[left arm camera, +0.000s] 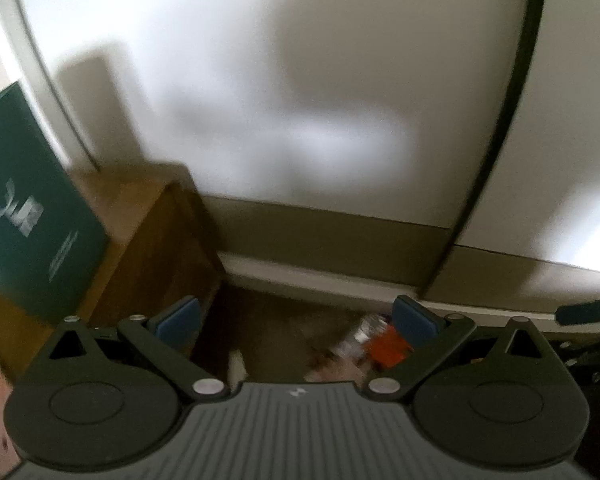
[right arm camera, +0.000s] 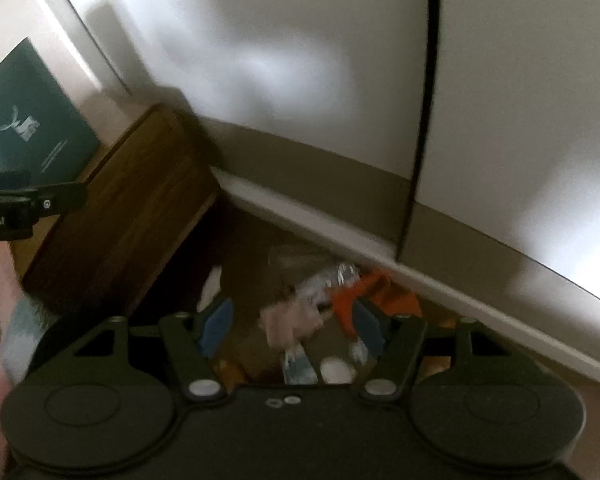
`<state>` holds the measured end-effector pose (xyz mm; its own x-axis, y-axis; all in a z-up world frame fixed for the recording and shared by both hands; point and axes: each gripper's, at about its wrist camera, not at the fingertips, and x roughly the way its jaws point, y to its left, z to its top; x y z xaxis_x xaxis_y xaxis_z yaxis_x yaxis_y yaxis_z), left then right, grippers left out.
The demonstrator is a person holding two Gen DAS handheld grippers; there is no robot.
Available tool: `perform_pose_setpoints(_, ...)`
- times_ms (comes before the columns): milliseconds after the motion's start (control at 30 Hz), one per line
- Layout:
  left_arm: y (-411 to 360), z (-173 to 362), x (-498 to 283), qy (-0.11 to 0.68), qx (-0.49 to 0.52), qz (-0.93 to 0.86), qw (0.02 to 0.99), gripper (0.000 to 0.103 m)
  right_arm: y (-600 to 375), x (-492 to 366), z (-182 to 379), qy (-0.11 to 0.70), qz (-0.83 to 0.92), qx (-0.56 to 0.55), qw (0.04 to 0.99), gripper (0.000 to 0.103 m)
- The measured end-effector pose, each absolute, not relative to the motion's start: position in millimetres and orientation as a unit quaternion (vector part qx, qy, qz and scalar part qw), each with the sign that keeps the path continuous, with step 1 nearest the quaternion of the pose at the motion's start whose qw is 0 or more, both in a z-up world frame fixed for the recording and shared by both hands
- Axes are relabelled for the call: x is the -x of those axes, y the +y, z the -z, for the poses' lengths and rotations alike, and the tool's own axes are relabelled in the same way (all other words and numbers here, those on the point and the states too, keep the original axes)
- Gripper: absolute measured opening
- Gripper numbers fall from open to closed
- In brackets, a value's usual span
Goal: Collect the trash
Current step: 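Lower both tools into the trash pile beside the wardrobe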
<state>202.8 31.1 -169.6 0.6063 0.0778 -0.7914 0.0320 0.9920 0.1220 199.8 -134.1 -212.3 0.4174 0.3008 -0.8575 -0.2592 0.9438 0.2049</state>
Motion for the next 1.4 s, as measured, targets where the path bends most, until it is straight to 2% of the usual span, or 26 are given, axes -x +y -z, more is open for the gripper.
perform_pose_setpoints(200, 42.0, 251.2, -253.1, 0.457, -0.069, 0.029, 0.886, 0.103, -134.8, -241.3, 292.4, 0.507, -0.143, -0.062, 0.848, 0.066)
perform_pose_setpoints(467, 45.2, 362.0, -305.6, 0.508, -0.066, 0.084, 0.855, 0.103, -116.5, -283.9, 383.2, 0.528, -0.133, 0.008, 0.839, 0.066)
perform_pose_setpoints(733, 44.2, 465.5, -347.1, 0.531, -0.131, 0.174, 0.819, 0.103, -116.3, -322.9, 472.9, 0.575, -0.132, 0.000, 0.808, 0.065)
perform_pose_setpoints(967, 40.3, 551.3, -340.2, 0.553, -0.173, 0.246, 0.777, 0.103, -100.2, -352.2, 537.3, 0.611, -0.101, -0.020, 0.785, 0.064)
perform_pose_setpoints(1133, 30.4, 602.9, -324.1, 0.560, -0.196, 0.282, 0.754, 0.103, -90.9, -371.0, 580.2, 0.646, -0.070, -0.073, 0.756, 0.063)
perform_pose_setpoints(1400, 26.8, 661.0, -311.5, 0.583, -0.187, 0.298, 0.732, 0.103, -83.0, -388.7, 638.6, 0.681, 0.017, -0.157, 0.715, 0.062)
